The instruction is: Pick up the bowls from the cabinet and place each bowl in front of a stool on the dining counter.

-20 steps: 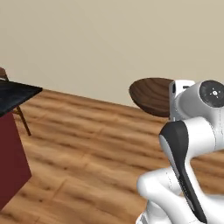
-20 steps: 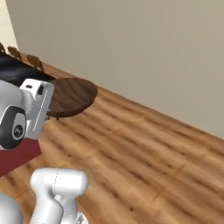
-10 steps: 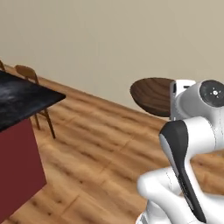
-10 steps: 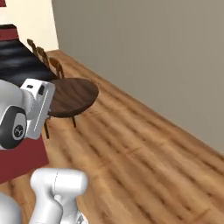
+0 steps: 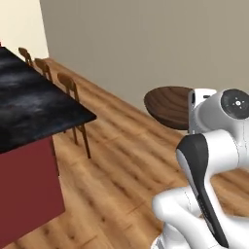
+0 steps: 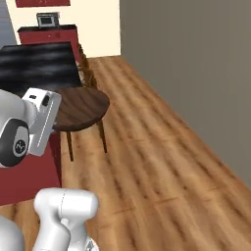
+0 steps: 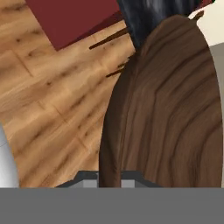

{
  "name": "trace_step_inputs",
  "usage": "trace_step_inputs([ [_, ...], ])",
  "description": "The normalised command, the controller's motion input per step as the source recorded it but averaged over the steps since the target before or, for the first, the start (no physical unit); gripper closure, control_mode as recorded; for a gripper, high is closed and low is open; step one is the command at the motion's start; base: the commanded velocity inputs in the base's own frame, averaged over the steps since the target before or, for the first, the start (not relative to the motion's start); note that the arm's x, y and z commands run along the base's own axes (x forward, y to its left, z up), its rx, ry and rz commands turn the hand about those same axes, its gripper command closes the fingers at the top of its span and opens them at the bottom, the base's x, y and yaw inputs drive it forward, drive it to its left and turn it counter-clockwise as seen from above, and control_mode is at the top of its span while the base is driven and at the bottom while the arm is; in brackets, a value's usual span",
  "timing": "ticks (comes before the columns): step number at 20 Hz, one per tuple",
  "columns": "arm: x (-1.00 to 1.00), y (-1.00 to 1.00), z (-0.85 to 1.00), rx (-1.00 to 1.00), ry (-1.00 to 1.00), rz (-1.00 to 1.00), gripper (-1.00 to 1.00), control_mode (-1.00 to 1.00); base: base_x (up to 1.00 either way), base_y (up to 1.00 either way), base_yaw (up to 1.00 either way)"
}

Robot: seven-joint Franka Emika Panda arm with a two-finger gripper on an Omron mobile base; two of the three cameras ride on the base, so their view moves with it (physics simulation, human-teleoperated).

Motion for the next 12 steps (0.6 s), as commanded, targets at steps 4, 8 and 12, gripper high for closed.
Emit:
trace_step_inputs([
  [4, 0.0, 0.0, 0.0, 0.0, 0.0, 0.0, 1.0, 1.0, 0.85, -0.77, 0.5],
  [8, 0.0, 0.0, 0.0, 0.0, 0.0, 0.0, 1.0, 1.0, 0.74, -0.6, 0.6],
  [12, 0.0, 0.0, 0.0, 0.0, 0.0, 0.0, 1.0, 1.0, 0.36, -0.77, 0.58],
])
